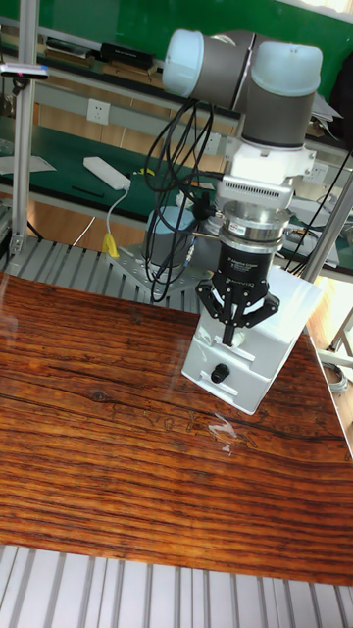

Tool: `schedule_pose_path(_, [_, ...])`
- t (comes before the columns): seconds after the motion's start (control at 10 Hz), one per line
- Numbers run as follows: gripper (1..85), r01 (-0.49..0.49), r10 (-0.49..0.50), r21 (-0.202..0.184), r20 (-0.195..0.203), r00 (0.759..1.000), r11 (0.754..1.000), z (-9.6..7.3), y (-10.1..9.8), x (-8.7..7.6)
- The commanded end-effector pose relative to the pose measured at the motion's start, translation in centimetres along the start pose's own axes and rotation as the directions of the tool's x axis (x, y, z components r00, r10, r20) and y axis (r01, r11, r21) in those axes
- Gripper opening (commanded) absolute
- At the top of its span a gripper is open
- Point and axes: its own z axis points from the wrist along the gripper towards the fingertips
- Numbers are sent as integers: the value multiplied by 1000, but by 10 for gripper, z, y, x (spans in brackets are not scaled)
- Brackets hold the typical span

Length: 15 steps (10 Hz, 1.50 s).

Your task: Grasp the handle and open the drawer

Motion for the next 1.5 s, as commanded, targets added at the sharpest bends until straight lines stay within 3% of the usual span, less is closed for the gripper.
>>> schedule_pose_path(0.0, [20, 0, 0, -14, -28, 1000, 1000, 2, 5, 18])
schedule_pose_path(0.1, [20, 16, -16, 14, -11, 1000, 1000, 4, 0, 18])
schedule_pose_path(0.2, [20, 13, -13, 13, -8, 1000, 1000, 4, 0, 18])
schedule_pose_path(0.5, [20, 18, -18, -22, -21, 1000, 1000, 4, -1, 24])
schedule_pose_path(1.1, [20, 18, -18, -27, -19, 1000, 999, 2, -2, 26])
schedule_pose_path(1.3, [20, 16, -16, -38, 16, 1000, 999, 2, 1, 17])
schedule_pose_path(1.4, [20, 27, -27, -8, 33, 999, 1000, 2, -7, 12])
